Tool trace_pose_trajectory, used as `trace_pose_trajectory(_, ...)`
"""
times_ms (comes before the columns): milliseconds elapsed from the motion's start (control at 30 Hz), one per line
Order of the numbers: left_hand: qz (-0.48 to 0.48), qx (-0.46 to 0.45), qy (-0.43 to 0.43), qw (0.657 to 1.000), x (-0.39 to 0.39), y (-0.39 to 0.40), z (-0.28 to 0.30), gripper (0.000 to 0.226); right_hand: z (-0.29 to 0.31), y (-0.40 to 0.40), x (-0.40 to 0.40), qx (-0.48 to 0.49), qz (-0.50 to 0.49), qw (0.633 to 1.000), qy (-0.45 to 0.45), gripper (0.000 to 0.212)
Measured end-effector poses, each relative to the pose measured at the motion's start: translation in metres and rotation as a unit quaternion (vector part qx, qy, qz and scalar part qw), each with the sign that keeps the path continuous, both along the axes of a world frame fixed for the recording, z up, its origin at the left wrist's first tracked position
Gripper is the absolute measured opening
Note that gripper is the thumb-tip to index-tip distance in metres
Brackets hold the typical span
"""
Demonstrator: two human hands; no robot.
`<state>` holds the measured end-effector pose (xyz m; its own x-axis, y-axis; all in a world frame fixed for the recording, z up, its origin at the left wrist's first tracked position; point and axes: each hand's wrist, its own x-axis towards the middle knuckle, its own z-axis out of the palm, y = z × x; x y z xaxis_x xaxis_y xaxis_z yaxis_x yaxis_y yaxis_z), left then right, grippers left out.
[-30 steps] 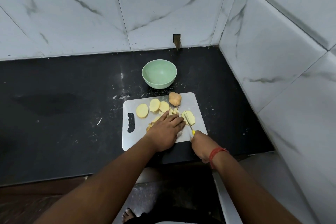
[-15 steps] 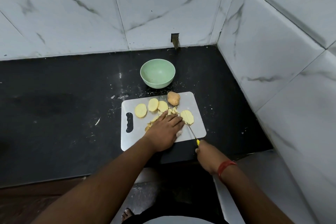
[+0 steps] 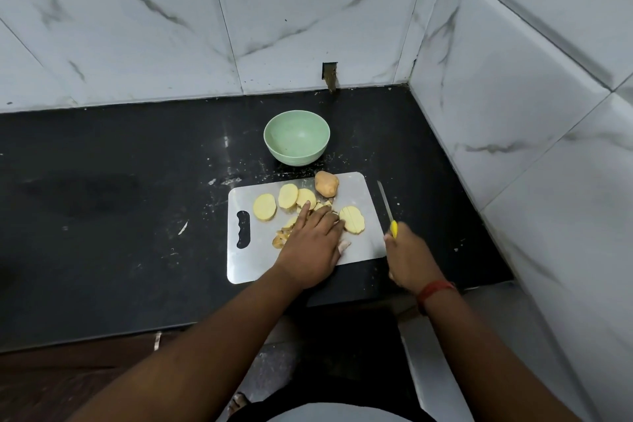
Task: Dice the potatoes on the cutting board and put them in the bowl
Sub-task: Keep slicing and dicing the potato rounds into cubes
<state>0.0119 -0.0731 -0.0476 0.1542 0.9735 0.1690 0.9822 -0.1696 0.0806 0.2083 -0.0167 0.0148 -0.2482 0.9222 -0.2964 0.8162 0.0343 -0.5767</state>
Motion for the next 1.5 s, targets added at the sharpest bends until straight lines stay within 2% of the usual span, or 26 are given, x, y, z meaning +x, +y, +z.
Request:
trace_pose_trajectory(100, 0.028, -0.018, -0.014, 0.999, 0.008, 0.004, 0.004, 0.062, -0.003, 0.02, -0.018, 0.03, -0.013, 0.999, 0.023, 0.017)
trace_pose_trajectory(200, 0.04, -0.038, -0.032, 0.998, 0.009, 0.009, 0.006, 0.068, -0.008, 0.03, -0.034, 0.04, 0.009, 0.999, -0.003, 0.023)
trace_pose_trajectory(300, 0.046, -0.057, -0.043, 0.996, 0.01, 0.014, 0.01, 0.073, -0.014, 0.029, -0.042, 0.023, 0.023, 0.999, -0.013, 0.022)
trace_pose_trajectory(367, 0.046, -0.073, -0.055, 0.995, 0.01, 0.018, 0.013, 0.065, -0.015, 0.025, -0.045, -0.002, 0.02, 1.0, 0.0, 0.019)
trace_pose_trajectory(500, 0.032, -0.094, -0.076, 0.992, 0.005, 0.024, 0.017, 0.042, -0.021, 0.014, -0.047, -0.087, -0.043, 0.991, 0.089, 0.017)
trace_pose_trajectory(633, -0.018, -0.11, -0.065, 0.992, -0.005, 0.029, 0.022, 0.04, -0.029, 0.003, -0.044, -0.159, -0.093, 0.966, 0.182, 0.013)
trace_pose_trajectory(700, -0.041, -0.107, -0.058, 0.992, -0.009, 0.03, 0.023, 0.041, -0.043, 0.004, -0.04, -0.15, -0.115, 0.963, 0.194, 0.014)
trace_pose_trajectory(800, -0.025, -0.062, -0.05, 0.997, -0.01, 0.021, 0.021, 0.041, -0.027, 0.005, -0.036, -0.059, -0.143, 0.977, 0.145, 0.021)
trace_pose_trajectory(933, 0.0, 0.012, -0.003, 1.0, -0.004, -0.005, 0.016, 0.046, -0.018, 0.019, -0.033, 0.042, -0.085, 0.994, 0.061, 0.034)
trace_pose_trajectory(1067, -0.016, 0.016, 0.052, 0.998, 0.008, -0.022, 0.006, 0.045, -0.021, 0.026, -0.036, 0.051, -0.033, 0.997, 0.039, 0.029)
trace_pose_trajectory(1267, -0.024, 0.026, 0.065, 0.997, 0.01, -0.024, 0.004, 0.054, -0.021, 0.029, -0.044, 0.055, 0.031, 0.998, 0.002, 0.026)
trace_pose_trajectory(1500, -0.02, 0.004, 0.079, 0.997, 0.006, -0.024, 0.0, 0.057, -0.023, 0.022, -0.044, 0.067, 0.022, 0.997, -0.011, 0.024)
